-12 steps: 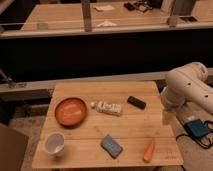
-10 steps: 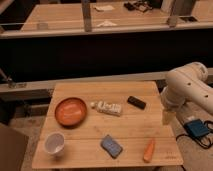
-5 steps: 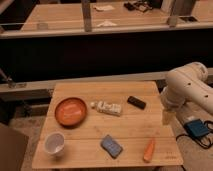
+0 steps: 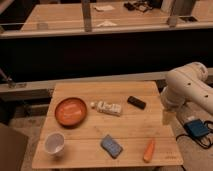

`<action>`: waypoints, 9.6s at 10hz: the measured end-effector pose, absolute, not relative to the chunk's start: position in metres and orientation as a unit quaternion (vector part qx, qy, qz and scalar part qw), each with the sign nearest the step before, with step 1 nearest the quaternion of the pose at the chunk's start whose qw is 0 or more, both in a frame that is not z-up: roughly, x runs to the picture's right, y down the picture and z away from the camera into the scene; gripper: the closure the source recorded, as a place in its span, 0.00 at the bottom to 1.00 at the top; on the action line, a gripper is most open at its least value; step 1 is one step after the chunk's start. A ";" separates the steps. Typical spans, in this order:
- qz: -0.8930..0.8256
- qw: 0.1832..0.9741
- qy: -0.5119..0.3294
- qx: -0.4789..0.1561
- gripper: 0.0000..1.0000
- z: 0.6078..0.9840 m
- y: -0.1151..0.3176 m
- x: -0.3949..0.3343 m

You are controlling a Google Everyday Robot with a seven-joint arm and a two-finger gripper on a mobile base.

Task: Place the eraser in the ceramic cup

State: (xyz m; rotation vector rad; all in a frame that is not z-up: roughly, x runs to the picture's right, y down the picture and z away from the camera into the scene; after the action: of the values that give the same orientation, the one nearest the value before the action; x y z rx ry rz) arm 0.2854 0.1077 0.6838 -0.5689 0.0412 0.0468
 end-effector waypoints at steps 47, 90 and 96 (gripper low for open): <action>-0.082 0.953 -0.057 -0.285 0.20 0.916 0.087 0.231; -0.176 0.938 -0.068 -0.290 0.99 0.875 0.058 0.189; -0.209 0.937 -0.078 -0.268 0.99 0.844 0.046 0.157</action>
State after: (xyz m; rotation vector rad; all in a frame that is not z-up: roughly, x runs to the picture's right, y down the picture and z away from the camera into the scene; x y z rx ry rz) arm 0.1569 0.0459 0.8437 -0.5481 -0.1601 -0.4266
